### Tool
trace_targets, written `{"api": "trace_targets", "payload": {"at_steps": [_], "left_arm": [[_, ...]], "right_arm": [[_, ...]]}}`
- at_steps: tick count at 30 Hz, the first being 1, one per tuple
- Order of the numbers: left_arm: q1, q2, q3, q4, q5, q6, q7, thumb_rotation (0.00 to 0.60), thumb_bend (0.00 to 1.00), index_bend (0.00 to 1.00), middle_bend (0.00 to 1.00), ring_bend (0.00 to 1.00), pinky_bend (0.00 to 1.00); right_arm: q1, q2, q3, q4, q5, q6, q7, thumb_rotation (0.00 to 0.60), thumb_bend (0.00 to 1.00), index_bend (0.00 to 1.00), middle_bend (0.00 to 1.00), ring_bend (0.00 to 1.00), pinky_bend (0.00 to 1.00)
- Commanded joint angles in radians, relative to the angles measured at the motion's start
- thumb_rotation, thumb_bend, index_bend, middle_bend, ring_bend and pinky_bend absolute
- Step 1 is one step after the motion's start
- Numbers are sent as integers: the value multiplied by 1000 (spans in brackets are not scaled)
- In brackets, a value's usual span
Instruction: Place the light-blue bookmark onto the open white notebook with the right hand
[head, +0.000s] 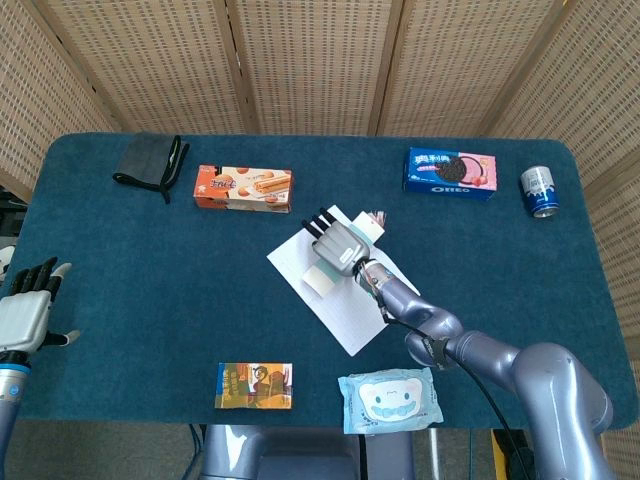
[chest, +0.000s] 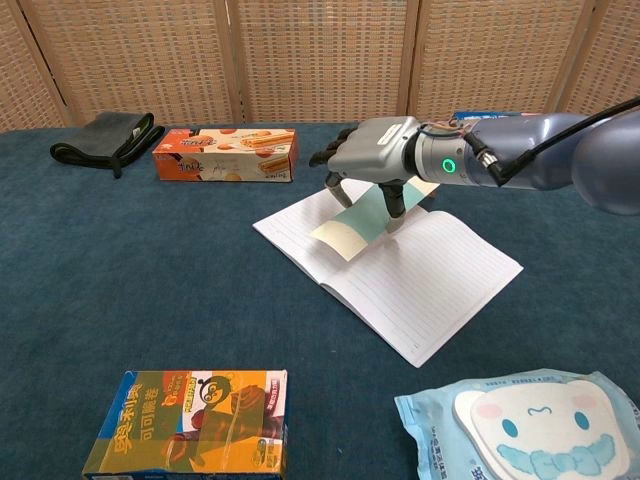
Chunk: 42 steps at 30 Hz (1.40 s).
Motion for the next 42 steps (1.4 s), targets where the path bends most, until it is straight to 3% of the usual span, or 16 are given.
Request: {"api": "trace_targets", "payload": {"at_steps": [1,11,14,19,27,30,32,34,36,39,42], "left_arm": [[-1,0,0,-1,-2,-2,1,600,0,0,0,0,0],[-1,3,1,0,-6,2,-7,600,0,0,0,0,0],[-1,4,2,2,-5,0,-11,600,0,0,0,0,0],[-3,5,3,2,-6,-2,-11,600,0,0,0,0,0],[-3,6,3,4,-6,-3,-17,600,0,0,0,0,0],[-5,6,4,6,-10,-8,-17,600,0,0,0,0,0],[-6,7,5,7,-9,-11,-18,600,0,0,0,0,0],[-7,7,6,7,-8,-13,-19,600,0,0,0,0,0],[-9,6,6,10,-9,-15,-19,600,0,0,0,0,0],[-11,6,6,10,-10,-18,-18,600,0,0,0,0,0],[-14,6,8,6,-6,-20,-14,600,0,0,0,0,0]], "right_arm": [[3,-28,7,8,41,13,-33,600,363,539,0,0,0],[17,-80,11,64,140,28,-104,600,350,452,0,0,0],[18,-82,9,59,161,35,-122,600,299,360,0,0,0],[22,-79,10,35,200,44,-145,600,242,197,0,0,0],[24,-16,31,-81,247,86,-154,600,249,161,0,0,0],[11,61,65,-184,242,92,-88,600,341,152,0,0,0],[-1,114,83,-243,233,85,-34,600,497,151,0,0,0],[-24,173,112,-312,229,69,60,600,816,146,0,0,0],[-62,229,149,-382,244,22,207,600,983,140,0,0,0],[-89,268,157,-411,239,-40,318,600,1000,119,0,0,0],[-115,275,128,-399,209,-90,392,600,1000,72,0,0,0]]}}
